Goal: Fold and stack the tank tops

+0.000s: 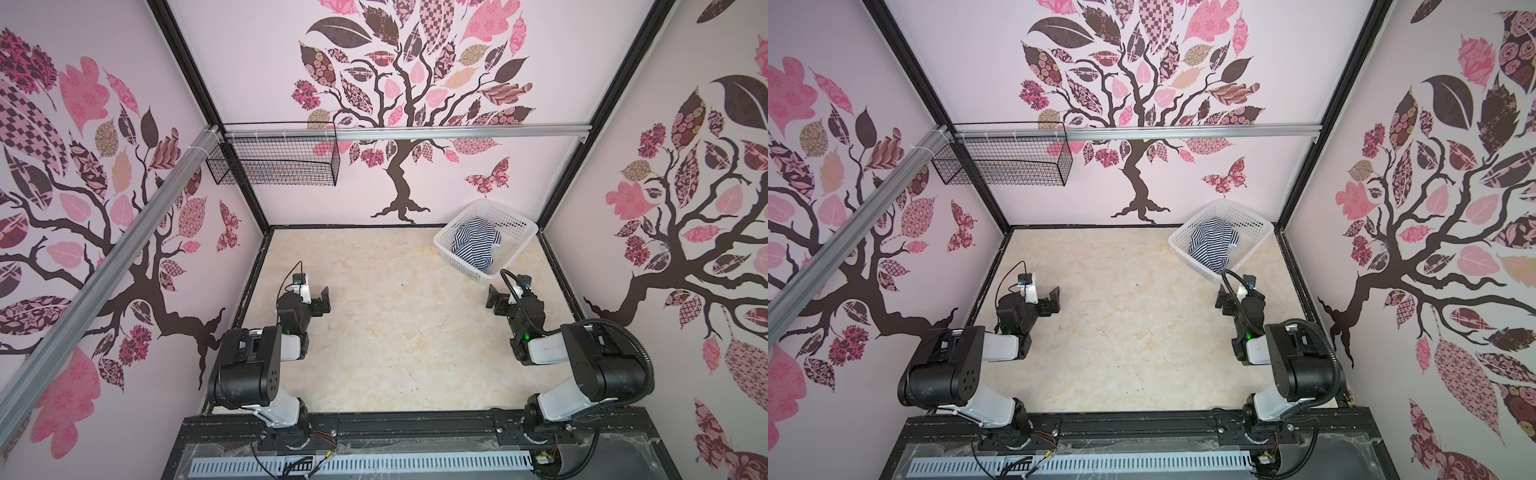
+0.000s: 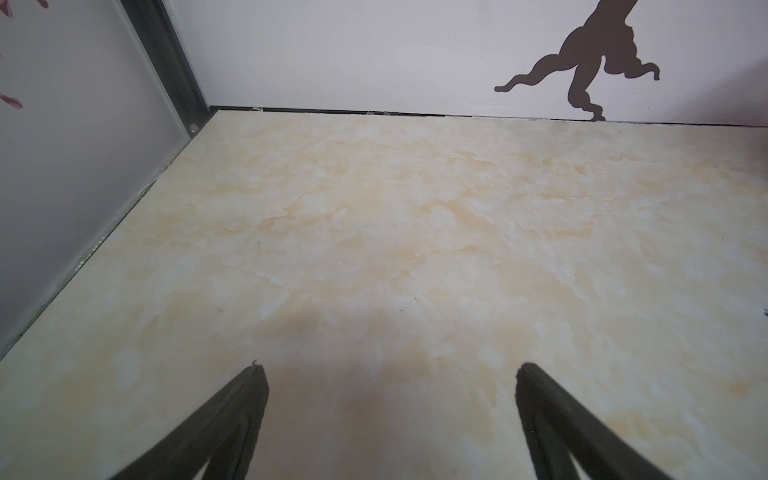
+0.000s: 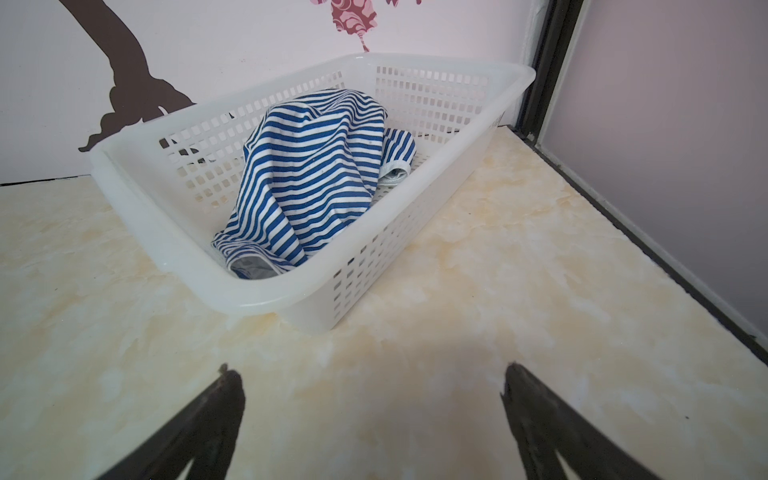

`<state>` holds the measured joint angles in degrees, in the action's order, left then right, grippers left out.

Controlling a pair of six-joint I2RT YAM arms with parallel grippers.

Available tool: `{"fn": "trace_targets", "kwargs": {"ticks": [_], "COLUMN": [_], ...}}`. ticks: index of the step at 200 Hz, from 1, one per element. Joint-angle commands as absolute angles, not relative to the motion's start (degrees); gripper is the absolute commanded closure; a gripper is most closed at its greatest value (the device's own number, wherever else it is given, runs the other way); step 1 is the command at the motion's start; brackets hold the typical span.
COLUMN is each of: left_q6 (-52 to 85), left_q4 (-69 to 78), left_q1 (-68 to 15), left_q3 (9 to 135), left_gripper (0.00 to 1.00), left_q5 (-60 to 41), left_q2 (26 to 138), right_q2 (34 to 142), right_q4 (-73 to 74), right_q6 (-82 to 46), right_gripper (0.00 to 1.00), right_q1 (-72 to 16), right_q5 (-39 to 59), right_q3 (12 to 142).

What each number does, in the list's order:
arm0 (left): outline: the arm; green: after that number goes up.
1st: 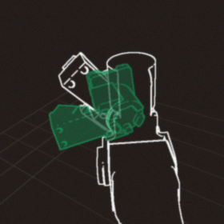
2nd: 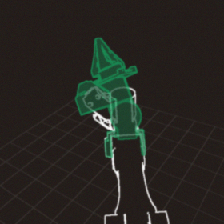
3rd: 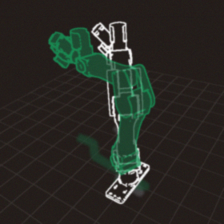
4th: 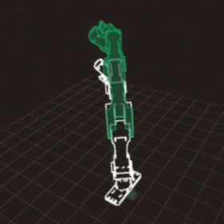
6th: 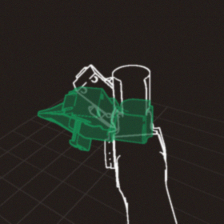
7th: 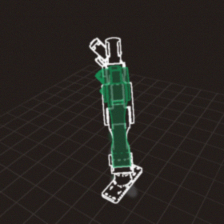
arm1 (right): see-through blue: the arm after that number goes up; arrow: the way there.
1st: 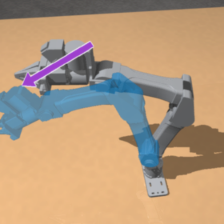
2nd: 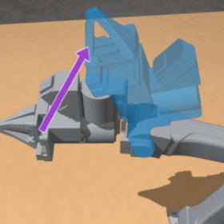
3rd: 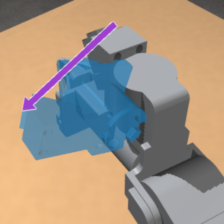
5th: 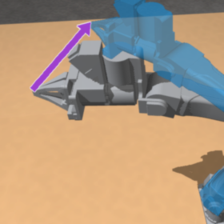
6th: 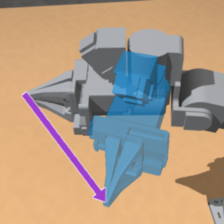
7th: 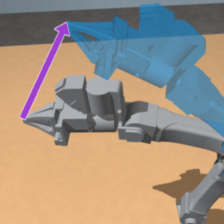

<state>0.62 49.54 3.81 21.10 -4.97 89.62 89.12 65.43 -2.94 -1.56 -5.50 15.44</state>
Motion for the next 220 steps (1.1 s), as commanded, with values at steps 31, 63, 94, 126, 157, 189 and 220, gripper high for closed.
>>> {"fn": "trace_targets", "kwargs": {"ticks": [31, 63, 94, 126, 157, 189, 220], "left_q6": [1.2, 2.4, 3.1, 2.0, -2.3, -5.3, -10.3], "left_q4": [49.9, 51.7, 50.3, 14.8, -11.8, -23.8, -31.6], "left_q1": [3.7, 4.7, 5.1, 5.2, 5.6, 6.3, 6.3], "left_q3": [21.8, 20.7, 20.5, 33.4, 46.6, 53.6, 55.7], "left_gripper": [0.05, 0.05, 0.05, 0.04, 0.05, 0.07, 0.09], "left_q5": [-4.6, -4.7, -4.6, -3.6, -2.6, -3.1, -10.9], "left_q2": [89.1, 88.7, 85.1, 74.2, 71.2, 69.6, 67.8], "right_q2": [89.2, 84.7, 70.2, 72.5, 78.7, 77.0, 91.7], "right_q4": [68.2, 74.6, 43.7, -8.2, -27.1, -19.5, -30.5], "right_q6": [-3.0, -5.1, -11.3, -40.4, -36.4, -30.7, -27.5], "right_gripper": [0.00, 0.00, 0.00, 0.00, 0.00, 0.00, 0.00], "right_q1": [-1.6, -1.6, -1.6, -1.6, -1.8, -1.8, -2.2], "right_q5": [-6.6, -12.3, -21.5, -38.4, -26.8, -13.0, -3.1], "right_q3": [15.4, 10.0, 17.8, 43.5, 62.9, 67.4, 86.1]}}
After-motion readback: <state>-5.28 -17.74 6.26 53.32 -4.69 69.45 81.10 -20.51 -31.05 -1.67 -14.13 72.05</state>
